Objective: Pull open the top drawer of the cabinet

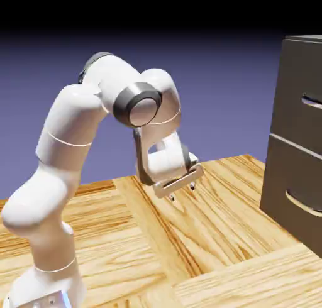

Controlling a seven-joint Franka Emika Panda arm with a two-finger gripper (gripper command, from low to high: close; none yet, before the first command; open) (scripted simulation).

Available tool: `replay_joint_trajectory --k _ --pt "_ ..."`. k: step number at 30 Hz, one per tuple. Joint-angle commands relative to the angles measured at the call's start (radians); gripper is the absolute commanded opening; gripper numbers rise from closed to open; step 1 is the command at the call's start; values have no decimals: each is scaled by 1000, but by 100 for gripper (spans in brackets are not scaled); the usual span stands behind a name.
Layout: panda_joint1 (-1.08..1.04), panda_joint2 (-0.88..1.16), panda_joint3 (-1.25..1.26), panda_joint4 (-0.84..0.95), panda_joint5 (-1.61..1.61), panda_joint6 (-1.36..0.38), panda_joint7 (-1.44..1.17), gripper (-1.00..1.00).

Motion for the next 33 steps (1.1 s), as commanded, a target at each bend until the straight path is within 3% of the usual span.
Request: replay_joint_trajectory --k 1,30,33 --pt "-21 36 31 15 -43 -9 -9 0" --pt "-621 1087 924 460 -1287 -269 -267 0" --pt "-611 1110 945 508 -1317 -264 -280 0"
